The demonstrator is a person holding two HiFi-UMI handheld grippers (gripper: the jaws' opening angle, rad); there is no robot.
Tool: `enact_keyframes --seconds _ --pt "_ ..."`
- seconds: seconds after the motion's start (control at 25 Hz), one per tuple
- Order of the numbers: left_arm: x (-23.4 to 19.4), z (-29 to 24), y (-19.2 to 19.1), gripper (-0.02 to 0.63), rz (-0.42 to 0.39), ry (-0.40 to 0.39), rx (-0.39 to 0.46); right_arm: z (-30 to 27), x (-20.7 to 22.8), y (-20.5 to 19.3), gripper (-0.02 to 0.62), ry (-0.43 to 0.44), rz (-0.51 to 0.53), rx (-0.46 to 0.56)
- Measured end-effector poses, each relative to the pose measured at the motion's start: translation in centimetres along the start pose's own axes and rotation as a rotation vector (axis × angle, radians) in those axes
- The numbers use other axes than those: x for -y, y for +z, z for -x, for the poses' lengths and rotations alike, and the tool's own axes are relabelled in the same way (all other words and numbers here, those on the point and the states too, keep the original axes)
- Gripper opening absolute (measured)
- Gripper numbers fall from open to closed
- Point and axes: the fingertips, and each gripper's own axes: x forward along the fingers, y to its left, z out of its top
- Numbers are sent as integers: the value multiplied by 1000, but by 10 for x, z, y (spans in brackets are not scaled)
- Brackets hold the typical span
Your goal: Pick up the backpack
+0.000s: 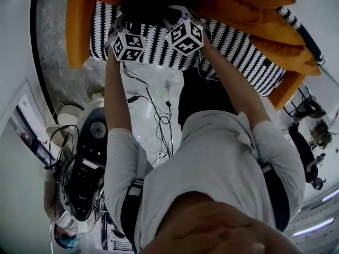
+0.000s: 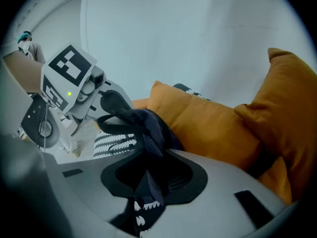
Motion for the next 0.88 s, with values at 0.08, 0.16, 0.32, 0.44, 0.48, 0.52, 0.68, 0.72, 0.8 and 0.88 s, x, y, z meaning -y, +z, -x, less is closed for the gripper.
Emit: enact_keyframes --seconds 0.08,0.16,0.32,0.44,0.48,0.52,0.68,0.72,0.8,0.88 --pt "3 1 -5 103 19 14 -1 -2 -3 -2 116 -9 -14 10" --pt "7 1 -7 98 29 30 -7 -1 -7 -6 110 -12 -21 17" --pt "12 0 -11 89 69 53 -14 -1 -12 -11 103 -10 -17 24" --pt "16 3 -16 84 121 50 -10 -4 -18 -12 96 -5 -21 21" --pt "18 4 -18 81 131 50 -11 -4 -19 -13 94 -4 -26 19" --pt "19 5 -18 78 134 52 -13 -3 -20 -13 94 -3 -32 18" --pt "29 7 -16 71 147 63 -11 1 -25 -14 91 -4 -74 26" --pt "31 9 -16 71 162 66 -6 3 -27 -15 89 -5 -80 27" --pt "35 11 -15 69 201 74 7 5 -31 -18 84 -11 -81 35" --pt "38 15 -14 69 230 88 17 8 -33 -18 80 -18 -84 52"
